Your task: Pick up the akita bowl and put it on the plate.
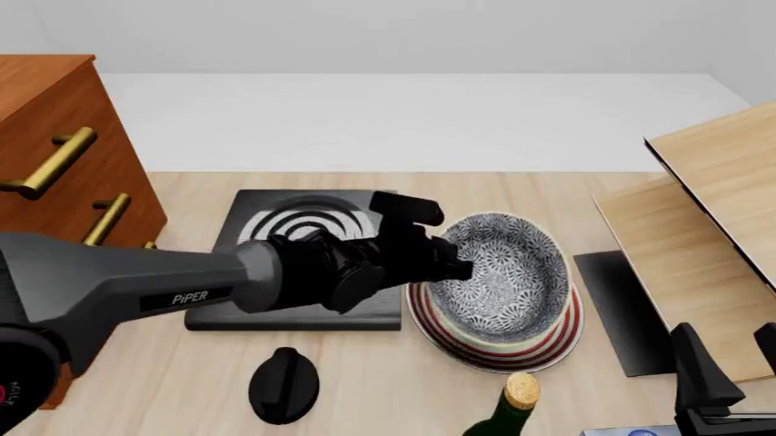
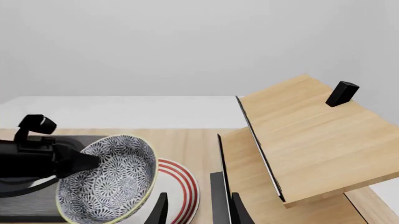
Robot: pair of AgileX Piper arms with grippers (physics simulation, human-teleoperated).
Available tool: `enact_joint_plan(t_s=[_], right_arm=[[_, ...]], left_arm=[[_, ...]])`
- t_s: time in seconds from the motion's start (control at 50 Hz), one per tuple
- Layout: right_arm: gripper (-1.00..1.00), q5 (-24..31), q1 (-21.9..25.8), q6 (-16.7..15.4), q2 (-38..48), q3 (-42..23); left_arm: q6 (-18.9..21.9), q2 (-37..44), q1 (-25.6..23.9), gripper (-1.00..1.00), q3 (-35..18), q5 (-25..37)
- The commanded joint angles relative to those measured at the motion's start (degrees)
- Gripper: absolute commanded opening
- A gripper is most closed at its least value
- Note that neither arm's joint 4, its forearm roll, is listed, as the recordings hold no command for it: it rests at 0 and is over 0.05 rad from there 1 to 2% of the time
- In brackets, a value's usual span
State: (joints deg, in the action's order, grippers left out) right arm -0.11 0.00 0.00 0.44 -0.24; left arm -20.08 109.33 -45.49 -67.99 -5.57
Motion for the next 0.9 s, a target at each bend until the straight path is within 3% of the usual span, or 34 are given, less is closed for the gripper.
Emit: enact_joint_plan(t_s=[0.02, 0.9], right_arm=[[1.0, 0.0, 0.0, 0.01, 0.01, 0.0], [1.0, 0.0, 0.0, 0.01, 0.01, 0.0]], left_arm=[[0.08, 1.03, 0.15, -1.0, -1.03, -0.79], [1.2, 7.25, 0.74, -1.0, -3.28, -3.03]])
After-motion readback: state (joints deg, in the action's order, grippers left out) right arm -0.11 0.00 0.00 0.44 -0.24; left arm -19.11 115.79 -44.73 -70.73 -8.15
